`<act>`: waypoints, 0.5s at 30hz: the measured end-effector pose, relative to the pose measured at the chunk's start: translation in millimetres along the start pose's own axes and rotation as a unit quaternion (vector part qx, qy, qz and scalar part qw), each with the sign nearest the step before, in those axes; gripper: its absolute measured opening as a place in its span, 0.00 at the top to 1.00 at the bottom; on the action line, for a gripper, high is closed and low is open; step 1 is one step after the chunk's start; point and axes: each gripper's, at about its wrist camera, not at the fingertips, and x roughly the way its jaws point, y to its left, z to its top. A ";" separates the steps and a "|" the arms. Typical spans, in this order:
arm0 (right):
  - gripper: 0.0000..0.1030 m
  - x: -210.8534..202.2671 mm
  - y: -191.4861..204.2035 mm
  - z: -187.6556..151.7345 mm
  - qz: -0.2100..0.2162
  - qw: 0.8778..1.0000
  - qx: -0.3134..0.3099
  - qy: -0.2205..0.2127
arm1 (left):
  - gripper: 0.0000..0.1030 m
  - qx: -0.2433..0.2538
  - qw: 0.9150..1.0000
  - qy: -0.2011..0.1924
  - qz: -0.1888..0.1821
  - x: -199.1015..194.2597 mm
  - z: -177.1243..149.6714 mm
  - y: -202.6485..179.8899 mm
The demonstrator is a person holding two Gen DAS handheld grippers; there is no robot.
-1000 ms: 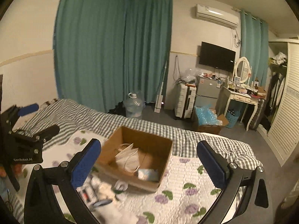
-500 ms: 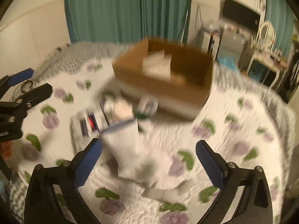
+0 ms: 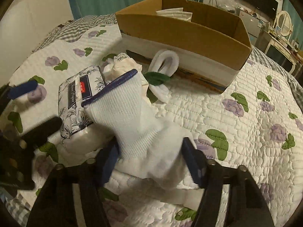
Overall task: Organize soft objects
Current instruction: 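Return both tools to the pile and grasp the white socks with the right tool, then grasp the floral tissue pack with the left tool while the right carries socks to the box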
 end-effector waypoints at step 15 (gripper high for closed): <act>0.63 -43.5 -23.2 7.0 -0.011 0.996 0.054 -0.072 | 0.20 0.019 0.998 0.050 -0.013 38.8 -12.8 -23.5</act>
